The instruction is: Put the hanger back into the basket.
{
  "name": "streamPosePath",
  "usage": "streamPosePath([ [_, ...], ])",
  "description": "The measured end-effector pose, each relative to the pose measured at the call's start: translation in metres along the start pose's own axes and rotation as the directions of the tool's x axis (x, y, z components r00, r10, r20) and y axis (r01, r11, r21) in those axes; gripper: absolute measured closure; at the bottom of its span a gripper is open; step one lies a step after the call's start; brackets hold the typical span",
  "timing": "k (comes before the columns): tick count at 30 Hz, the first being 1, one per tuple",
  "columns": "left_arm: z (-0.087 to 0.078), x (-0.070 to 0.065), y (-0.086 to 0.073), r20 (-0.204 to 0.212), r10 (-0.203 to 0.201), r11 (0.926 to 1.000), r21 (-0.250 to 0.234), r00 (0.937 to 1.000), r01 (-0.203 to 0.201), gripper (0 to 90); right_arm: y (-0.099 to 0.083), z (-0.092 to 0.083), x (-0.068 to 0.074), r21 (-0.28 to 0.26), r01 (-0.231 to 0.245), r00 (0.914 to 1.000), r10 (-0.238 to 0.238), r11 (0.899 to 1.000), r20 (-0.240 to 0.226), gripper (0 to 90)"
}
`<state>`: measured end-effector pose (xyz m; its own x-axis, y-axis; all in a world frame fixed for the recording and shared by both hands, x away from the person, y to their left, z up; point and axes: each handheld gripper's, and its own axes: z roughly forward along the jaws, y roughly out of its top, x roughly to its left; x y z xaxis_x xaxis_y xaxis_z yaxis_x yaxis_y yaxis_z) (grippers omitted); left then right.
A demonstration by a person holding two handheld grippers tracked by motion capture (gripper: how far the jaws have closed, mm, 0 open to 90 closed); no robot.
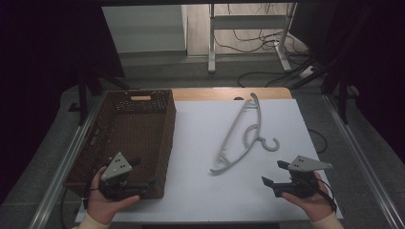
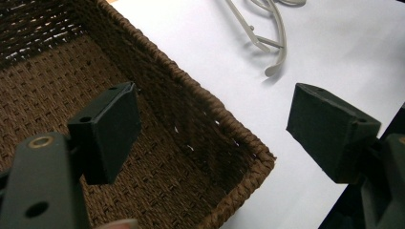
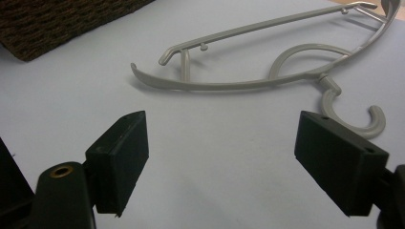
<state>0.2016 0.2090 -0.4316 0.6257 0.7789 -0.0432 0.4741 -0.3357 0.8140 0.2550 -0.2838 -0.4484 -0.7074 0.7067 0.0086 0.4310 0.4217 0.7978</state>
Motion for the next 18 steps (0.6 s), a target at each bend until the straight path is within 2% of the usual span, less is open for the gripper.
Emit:
streamPosePath([
  [18,-0.0006,-0.0017,0.0005,-0.002,0.002,1.0000,0.002,1.0000,-0.002,18.8,-0.0001,-0.0002,0.0002,0.004,0.007,1.0000,-0.007,1.000,0.003,19.2],
])
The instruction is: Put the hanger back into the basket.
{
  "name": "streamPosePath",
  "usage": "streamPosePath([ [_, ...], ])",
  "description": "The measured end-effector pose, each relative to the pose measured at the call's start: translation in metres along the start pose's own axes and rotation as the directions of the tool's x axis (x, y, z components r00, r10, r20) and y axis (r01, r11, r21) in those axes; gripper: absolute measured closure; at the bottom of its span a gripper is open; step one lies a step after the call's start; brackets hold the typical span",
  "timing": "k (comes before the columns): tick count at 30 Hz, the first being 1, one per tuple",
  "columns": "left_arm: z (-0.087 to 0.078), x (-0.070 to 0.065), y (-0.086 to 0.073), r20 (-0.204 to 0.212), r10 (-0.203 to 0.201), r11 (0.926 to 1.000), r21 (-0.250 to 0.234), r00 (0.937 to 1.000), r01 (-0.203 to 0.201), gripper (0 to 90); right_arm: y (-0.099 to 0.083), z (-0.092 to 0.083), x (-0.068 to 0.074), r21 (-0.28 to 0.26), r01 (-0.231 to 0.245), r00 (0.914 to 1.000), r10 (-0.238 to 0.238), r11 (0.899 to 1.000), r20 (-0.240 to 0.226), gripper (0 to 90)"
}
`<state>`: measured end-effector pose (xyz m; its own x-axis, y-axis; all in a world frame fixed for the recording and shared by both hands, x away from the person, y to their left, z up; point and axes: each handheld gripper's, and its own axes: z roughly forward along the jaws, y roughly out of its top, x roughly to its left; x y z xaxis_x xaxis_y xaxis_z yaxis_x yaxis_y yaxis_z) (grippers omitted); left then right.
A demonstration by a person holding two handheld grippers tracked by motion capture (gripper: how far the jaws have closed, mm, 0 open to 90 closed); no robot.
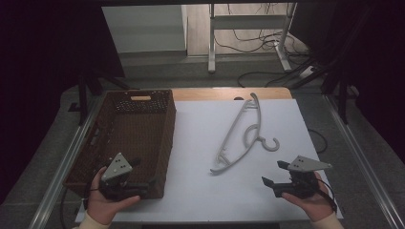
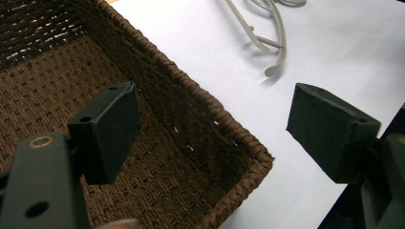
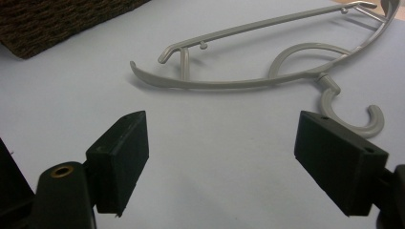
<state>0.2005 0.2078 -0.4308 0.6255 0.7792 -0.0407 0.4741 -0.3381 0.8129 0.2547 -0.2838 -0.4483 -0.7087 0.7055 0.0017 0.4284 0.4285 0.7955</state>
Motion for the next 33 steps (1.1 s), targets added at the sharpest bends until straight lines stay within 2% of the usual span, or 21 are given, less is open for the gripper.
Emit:
streamPosePath([
  [33,0.0045,-0.0086,0.0068,0.019,0.016,0.9998,0.010,0.9997,-0.016,19.1,-0.0010,0.0009,-0.0021,0.016,-0.004,1.0000,0.003,1.000,0.008,19.5],
])
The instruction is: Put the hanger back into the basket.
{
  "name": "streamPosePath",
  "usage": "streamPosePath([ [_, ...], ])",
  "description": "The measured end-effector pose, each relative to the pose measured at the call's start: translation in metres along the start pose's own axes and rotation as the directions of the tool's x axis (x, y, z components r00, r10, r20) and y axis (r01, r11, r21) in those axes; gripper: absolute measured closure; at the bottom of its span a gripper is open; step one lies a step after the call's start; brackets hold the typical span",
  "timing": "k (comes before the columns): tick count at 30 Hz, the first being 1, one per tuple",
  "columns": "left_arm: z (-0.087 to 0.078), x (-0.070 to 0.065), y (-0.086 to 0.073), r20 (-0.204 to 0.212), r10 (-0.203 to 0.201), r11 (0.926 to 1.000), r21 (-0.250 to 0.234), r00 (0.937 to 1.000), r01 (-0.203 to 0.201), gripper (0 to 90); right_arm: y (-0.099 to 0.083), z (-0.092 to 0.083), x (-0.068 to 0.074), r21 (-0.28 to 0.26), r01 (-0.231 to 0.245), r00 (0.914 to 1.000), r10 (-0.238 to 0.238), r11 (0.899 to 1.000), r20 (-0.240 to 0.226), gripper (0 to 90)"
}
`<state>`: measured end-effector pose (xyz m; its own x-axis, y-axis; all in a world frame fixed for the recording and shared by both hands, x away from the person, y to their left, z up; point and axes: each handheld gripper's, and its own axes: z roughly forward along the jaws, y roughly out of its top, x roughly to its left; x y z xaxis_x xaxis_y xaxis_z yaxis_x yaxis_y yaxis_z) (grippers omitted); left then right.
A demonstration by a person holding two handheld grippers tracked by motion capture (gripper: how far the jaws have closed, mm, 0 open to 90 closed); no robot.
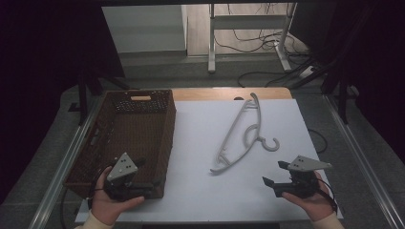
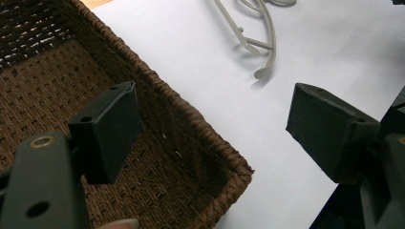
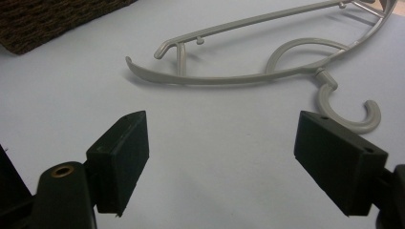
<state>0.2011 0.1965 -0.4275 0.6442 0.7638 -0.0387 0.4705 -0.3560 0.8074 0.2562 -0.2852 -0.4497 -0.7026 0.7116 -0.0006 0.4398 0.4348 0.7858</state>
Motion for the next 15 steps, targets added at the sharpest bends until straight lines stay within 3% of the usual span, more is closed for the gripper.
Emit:
streamPosePath([
  [15,-0.001,0.002,-0.002,0.003,-0.006,1.0000,0.006,1.0000,0.006,19.2,0.005,0.006,-0.012,0.036,-0.024,0.9990,0.022,0.999,0.040,21.0],
])
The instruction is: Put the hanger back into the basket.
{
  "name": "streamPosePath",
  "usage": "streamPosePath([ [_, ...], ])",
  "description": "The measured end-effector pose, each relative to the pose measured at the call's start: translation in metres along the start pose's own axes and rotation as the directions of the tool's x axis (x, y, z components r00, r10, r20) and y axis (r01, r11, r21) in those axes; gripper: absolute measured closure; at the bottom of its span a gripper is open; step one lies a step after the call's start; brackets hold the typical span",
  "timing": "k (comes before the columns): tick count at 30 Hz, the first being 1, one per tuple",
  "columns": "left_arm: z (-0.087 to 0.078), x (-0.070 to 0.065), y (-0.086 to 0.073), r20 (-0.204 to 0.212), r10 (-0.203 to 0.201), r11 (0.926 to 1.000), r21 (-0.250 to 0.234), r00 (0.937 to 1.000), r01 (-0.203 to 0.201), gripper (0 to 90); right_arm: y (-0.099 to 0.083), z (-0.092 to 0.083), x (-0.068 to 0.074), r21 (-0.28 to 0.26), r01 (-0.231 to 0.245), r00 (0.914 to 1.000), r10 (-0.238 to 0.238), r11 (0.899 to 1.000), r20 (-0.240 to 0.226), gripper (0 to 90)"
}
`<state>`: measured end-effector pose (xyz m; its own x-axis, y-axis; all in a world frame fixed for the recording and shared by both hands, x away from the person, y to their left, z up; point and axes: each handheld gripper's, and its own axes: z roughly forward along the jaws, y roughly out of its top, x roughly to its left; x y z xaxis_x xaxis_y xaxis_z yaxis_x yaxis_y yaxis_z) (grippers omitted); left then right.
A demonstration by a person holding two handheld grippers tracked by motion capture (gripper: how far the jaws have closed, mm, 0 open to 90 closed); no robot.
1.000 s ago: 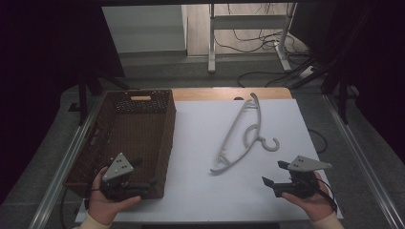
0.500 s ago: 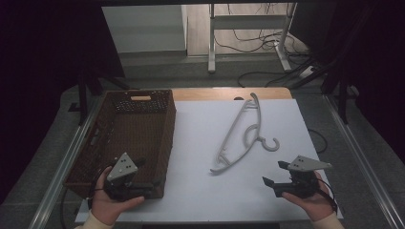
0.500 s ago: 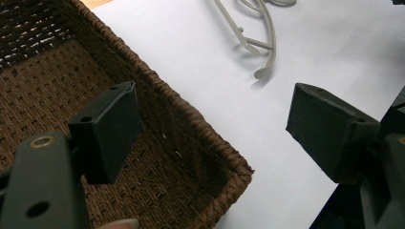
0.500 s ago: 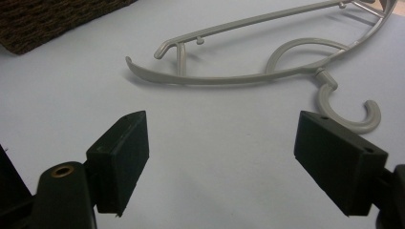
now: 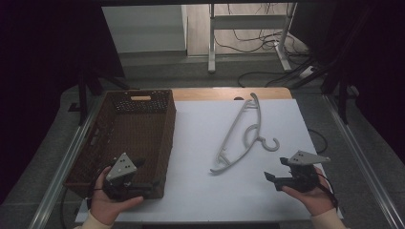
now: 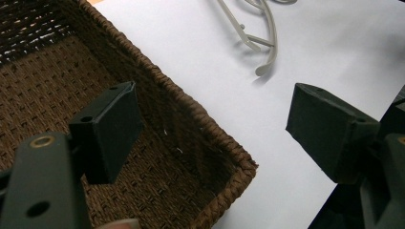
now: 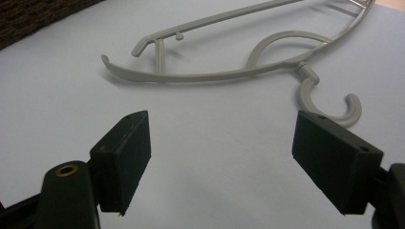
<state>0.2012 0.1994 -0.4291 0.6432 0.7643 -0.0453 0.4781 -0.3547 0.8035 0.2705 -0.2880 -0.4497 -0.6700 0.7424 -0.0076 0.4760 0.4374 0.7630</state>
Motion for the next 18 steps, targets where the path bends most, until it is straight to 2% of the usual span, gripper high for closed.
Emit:
streamPosePath([
  [9,0.000,-0.001,0.000,0.004,0.003,1.0000,0.003,1.0000,-0.003,19.3,0.001,0.004,-0.001,0.018,0.003,0.9999,-0.003,1.000,0.011,21.2],
  [15,0.000,-0.001,0.000,0.007,0.004,1.0000,0.005,1.0000,-0.004,19.3,0.005,0.010,-0.003,0.044,-0.019,0.9995,0.018,0.999,0.024,21.4],
  [18,0.000,-0.001,0.001,0.010,0.005,1.0000,0.004,0.9999,-0.005,19.3,0.007,0.013,-0.004,0.052,-0.015,0.9996,0.013,0.999,0.024,21.8],
])
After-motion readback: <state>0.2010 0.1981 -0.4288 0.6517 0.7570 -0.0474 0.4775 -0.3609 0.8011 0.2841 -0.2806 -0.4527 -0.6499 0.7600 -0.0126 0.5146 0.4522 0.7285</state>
